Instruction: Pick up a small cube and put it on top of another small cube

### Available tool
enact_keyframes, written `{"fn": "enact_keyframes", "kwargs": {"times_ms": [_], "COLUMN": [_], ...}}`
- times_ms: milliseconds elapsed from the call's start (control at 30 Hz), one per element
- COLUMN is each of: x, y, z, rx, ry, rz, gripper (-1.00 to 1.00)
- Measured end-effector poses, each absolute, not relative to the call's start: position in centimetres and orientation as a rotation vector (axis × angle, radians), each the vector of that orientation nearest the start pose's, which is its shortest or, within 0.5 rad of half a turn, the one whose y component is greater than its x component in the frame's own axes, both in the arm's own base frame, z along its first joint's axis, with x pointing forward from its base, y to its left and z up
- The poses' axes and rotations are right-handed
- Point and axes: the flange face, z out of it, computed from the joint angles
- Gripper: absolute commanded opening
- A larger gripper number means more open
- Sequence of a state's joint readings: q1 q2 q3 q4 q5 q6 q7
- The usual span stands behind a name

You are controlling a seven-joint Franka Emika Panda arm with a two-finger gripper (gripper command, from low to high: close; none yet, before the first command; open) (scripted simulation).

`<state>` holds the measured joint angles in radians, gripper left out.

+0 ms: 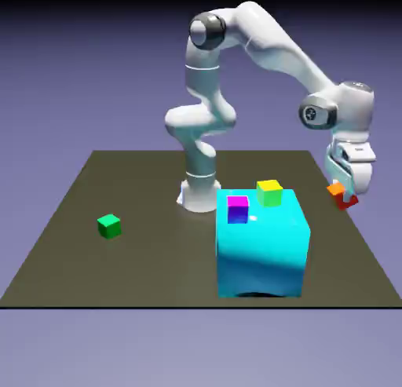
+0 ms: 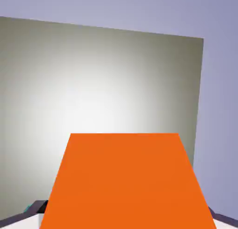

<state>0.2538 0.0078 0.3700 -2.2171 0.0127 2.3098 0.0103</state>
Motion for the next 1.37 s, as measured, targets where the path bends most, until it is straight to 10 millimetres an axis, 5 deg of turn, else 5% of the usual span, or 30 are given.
{"fn": "enact_keyframes", "kwargs": {"times_ms": [233, 333, 533, 667, 800, 933, 1067, 1100, 1133, 1267, 1300, 1367], "x": [47.9, 48.4, 46.0, 41.5, 34.7, 27.0, 18.4, 16.9, 17.6, 18.3, 18.3, 18.3], "y": [15.1, 5.2, -10.9, -20.4, -28.6, -34.2, -37.8, -38.1, -37.8, -35.9, -35.7, -35.7], "z": [41.1, 41.2, 36.7, 33.4, 30.3, 27.2, 24.4, 23.8, 23.8, 17.9, 17.3, 17.3], "rx": [-2.888, -2.729, -2.383, -2.045, -1.609, -1.137, -0.628, 0.639, 0.669, 0.663, 0.662, 0.662], "ry": [0.090, 0.622, 1.430, 1.887, 2.271, 2.550, 2.736, -3.281, -3.270, -3.273, -3.272, -3.270], "rz": [-0.161, -0.146, 0.027, 0.154, 0.277, 0.406, 0.538, -0.676, -0.679, -0.679, -0.678, -0.679], "gripper": [-1.00, -1.00, -1.00, -1.00, -1.00, -1.00, -1.00, -1.00, -1.00, -1.00, 1.00, 1.00]}}
